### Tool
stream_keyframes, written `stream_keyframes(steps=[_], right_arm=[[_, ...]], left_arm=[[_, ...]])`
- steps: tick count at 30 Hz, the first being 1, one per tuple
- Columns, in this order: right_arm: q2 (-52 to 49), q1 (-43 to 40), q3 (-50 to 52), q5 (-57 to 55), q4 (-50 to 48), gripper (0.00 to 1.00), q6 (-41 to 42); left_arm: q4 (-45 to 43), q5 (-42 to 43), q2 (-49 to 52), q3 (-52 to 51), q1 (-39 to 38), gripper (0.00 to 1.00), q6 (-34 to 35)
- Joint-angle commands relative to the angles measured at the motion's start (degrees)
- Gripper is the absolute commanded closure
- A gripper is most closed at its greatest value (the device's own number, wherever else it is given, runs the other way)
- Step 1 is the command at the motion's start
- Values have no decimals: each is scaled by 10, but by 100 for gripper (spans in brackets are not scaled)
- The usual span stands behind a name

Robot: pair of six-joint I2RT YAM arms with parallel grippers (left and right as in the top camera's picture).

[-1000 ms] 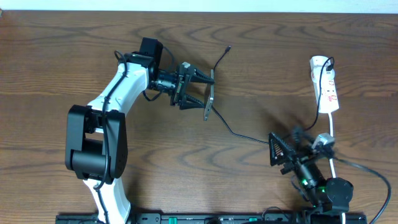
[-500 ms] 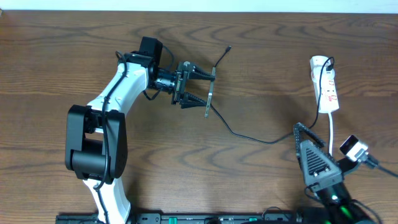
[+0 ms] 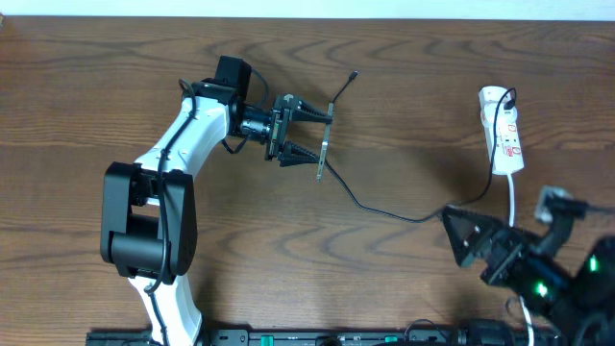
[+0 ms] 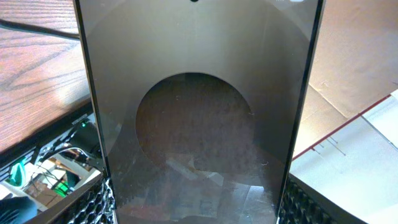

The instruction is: Plug charger to phone and switch on socket

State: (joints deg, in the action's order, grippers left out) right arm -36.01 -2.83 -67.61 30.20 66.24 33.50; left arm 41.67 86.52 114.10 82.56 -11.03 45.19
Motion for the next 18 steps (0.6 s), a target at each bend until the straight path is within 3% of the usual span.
stream_keyframes(steps=[1,5,8,14,18], right_arm=[[-38,-2,-20,88,2,1,-68],[-60,5,-18,112,6,3,-114],[-59,15,-20,61,46,9,-86],[-68,38,-40,-116,136,8,-61],[-95,45,-55,-132,181,7,-63]], left_arm=[[-1,35,-17,2,2,29,1],[0,32,-17,2,2,28,9],[-1,26,-17,2,2,28,15],[-5,26,-17,2,2,28,30],[-7,26,-17,2,2,28,32]])
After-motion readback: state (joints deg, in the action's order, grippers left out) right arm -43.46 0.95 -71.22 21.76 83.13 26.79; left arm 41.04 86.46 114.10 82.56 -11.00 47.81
